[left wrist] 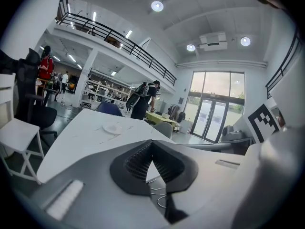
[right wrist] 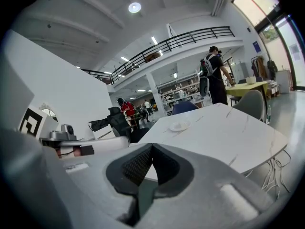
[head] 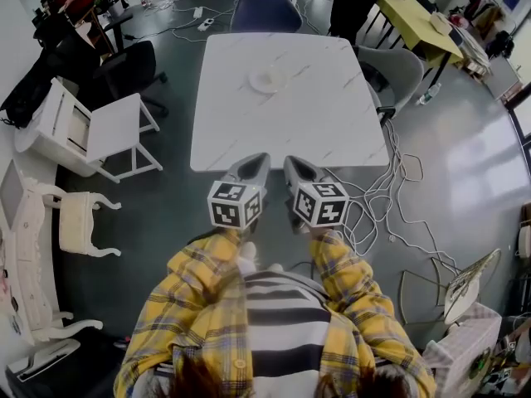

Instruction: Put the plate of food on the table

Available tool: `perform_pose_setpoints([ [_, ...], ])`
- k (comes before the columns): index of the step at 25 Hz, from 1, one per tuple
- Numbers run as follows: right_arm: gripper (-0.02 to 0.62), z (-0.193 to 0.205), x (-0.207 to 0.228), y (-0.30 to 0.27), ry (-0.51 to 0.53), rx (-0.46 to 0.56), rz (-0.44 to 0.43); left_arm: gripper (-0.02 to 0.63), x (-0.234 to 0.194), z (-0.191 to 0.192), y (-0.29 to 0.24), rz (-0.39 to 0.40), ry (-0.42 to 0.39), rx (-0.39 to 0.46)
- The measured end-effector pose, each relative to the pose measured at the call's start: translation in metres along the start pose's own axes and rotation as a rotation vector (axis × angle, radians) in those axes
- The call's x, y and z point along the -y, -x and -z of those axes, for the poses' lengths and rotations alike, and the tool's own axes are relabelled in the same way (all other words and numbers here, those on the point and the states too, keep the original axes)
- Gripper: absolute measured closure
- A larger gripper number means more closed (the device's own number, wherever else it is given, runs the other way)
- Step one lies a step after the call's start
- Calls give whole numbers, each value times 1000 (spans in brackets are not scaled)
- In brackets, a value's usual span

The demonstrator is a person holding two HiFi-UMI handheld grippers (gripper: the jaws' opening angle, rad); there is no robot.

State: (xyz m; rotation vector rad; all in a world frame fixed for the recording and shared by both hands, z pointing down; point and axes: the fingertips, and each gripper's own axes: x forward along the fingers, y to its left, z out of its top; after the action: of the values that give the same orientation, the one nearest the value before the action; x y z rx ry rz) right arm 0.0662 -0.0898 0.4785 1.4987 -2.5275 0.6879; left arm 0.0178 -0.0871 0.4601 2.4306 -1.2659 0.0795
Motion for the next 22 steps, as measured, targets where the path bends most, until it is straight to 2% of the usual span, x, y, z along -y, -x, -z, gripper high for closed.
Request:
perform_pose_setpoints([
  [22, 595, -3, 3, -3, -12, 4, 12, 607, -4, 1, -3, 2, 6, -9],
])
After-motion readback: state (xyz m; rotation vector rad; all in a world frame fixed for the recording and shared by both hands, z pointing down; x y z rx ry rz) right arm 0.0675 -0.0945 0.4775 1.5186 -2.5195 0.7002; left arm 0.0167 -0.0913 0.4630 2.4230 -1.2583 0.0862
